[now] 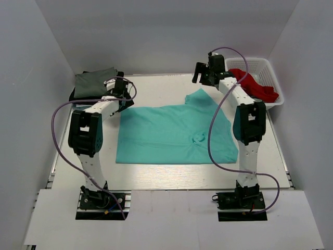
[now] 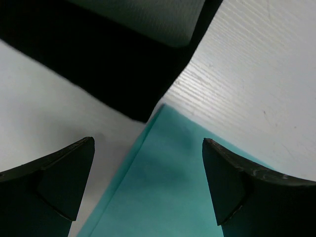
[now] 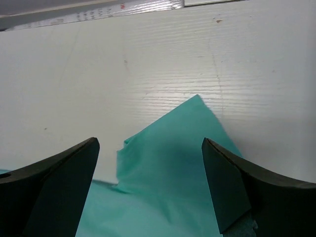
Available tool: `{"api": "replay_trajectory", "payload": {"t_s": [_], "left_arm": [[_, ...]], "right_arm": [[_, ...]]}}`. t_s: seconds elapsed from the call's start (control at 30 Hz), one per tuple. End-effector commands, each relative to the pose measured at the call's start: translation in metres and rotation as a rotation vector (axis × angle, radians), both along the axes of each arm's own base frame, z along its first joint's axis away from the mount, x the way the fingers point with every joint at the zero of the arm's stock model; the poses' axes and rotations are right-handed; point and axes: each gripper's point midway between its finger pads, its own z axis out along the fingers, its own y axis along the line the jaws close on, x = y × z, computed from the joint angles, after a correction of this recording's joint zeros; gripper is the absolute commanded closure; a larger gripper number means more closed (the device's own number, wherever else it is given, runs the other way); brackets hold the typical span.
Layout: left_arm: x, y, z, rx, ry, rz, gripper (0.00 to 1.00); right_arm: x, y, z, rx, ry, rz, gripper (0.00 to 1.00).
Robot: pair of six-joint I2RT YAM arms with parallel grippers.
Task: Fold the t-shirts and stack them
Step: Grap the side of the flattened tshirt furthest away from the robot with both arms
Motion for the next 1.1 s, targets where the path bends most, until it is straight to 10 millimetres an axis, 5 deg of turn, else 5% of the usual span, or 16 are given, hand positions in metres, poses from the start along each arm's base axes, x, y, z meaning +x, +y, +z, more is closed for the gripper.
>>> {"api": "replay_trajectory", "payload": {"t_s": [0.0, 0.1, 0.27, 0.47, 0.67, 0.83, 0.9, 0.97, 1.07], "left_arm": [[0.023, -0.004, 0.005, -0.026, -0.027, -0.045, 0.00], [0.033, 0.002, -0.010, -0.030, -0.001, -0.031, 0.04], [0.039, -0.008, -0.027, -0.094, 0.025, -0.071, 0.30], [0.011, -0.016, -0.049, -0.147, 0.072, -0.099, 0.53], [-0.010, -0.024, -0.057, -0.180, 0.104, -0.111, 0.74], [-0.017, -0.022, -0.058, -0.150, 0.135, -0.111, 0.71], [-0.020, -0.023, -0.057, -0.157, 0.138, -0.116, 0.70], [-0.023, -0.023, -0.058, -0.156, 0.148, -0.115, 0.70], [-0.025, -0.021, -0.059, -0.147, 0.157, -0.109, 0.82]], "right_arm": [[0.017, -0.014, 0.002, -0.068, -0.012, -0.031, 0.10], [0.036, -0.022, -0.012, -0.087, -0.039, -0.060, 0.10], [0.062, -0.031, -0.022, -0.141, -0.112, -0.086, 0.10], [0.089, -0.036, -0.062, -0.212, -0.124, -0.095, 0.10], [0.088, -0.032, -0.092, -0.231, -0.088, -0.093, 0.10], [0.068, -0.030, -0.120, -0.242, -0.002, -0.076, 0.10], [0.063, -0.022, -0.115, -0.242, -0.005, -0.054, 0.10], [0.056, -0.020, -0.115, -0.249, 0.002, -0.033, 0.18], [0.046, -0.009, -0.117, -0.247, 0.006, 0.000, 0.32]]}}
